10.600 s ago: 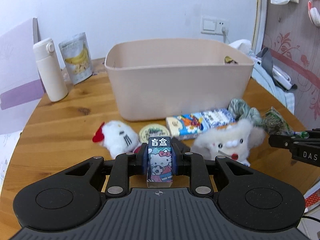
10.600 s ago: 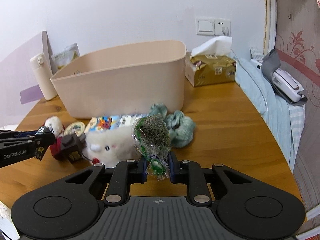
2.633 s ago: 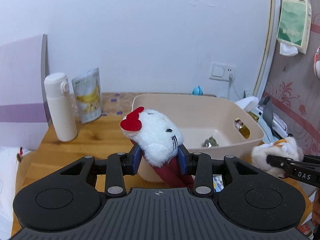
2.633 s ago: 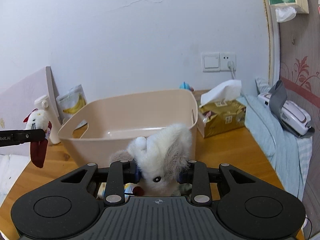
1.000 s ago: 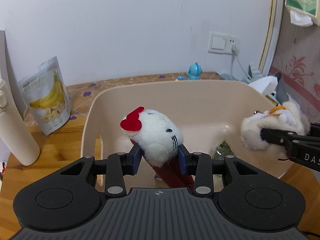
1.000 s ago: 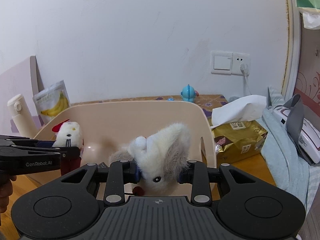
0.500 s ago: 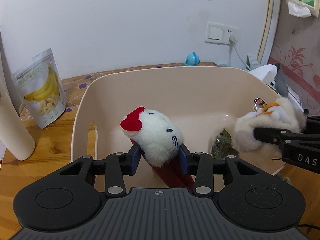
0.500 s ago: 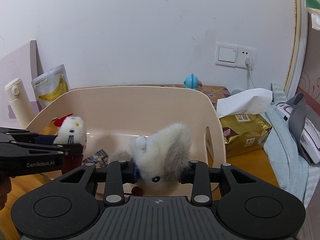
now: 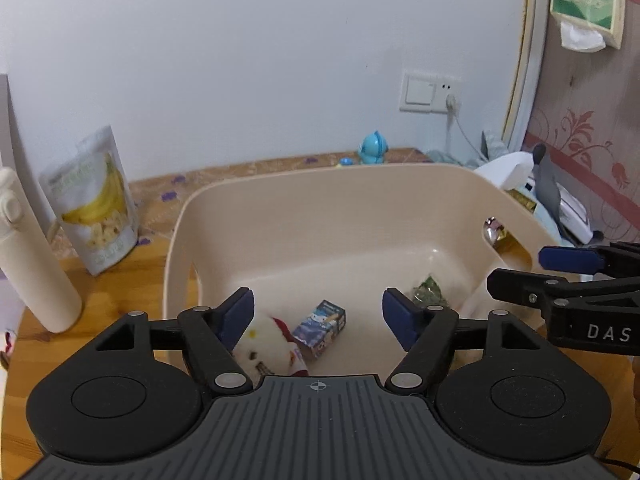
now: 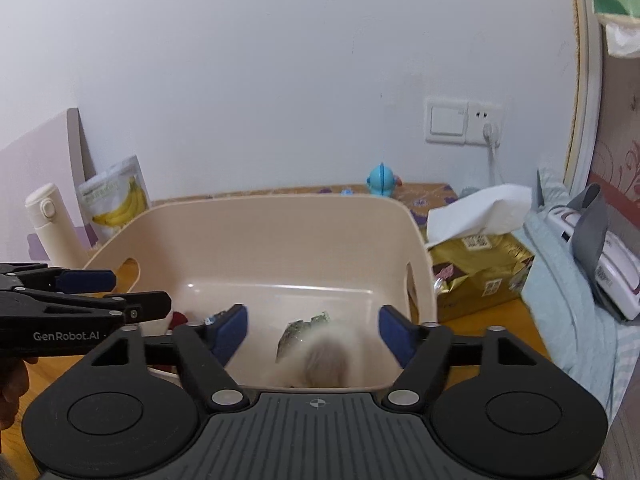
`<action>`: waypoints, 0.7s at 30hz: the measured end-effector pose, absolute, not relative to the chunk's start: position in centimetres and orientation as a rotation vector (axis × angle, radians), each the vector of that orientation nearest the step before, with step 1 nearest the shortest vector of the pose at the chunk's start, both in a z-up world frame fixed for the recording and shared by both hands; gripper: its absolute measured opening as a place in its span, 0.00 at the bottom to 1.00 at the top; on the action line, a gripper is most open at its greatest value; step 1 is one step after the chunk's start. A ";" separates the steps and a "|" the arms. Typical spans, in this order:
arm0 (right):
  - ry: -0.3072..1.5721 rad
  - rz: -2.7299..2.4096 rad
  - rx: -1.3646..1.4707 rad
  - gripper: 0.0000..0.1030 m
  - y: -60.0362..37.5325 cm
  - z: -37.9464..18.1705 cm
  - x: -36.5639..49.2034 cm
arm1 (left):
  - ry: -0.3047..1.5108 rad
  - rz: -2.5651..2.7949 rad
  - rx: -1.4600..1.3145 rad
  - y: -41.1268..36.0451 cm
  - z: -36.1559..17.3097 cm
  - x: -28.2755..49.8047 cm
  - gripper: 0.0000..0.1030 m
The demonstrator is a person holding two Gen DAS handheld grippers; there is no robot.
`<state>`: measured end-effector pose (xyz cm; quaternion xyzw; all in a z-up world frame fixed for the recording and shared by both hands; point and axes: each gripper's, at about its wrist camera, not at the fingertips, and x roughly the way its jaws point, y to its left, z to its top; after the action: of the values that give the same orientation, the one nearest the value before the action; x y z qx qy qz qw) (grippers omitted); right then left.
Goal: Organize objects
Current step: 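Open both tools to drop the plush toys into the bin, then move both tools back toward the remaining tin, cube and boxes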
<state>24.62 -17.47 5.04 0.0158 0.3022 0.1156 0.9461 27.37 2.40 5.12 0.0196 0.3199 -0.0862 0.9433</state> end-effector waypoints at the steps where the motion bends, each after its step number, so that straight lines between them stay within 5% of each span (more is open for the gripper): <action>1: 0.608 0.234 0.027 0.78 -17.5 5.3 24.3 | 0.647 -0.176 0.040 2.3 5.4 27.1 0.71; 9: 0.569 0.223 0.006 0.97 -18.0 6.5 21.6 | 0.621 -0.169 0.050 1.9 6.6 24.7 0.71; 21: 0.565 0.203 -0.004 1.00 -18.4 6.8 18.3 | 0.612 -0.158 0.042 3.0 6.5 21.2 0.73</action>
<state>18.25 -18.37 6.77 -0.0019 0.2783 0.1000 0.9553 21.16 3.05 6.54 0.0206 0.3009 -0.0777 0.9503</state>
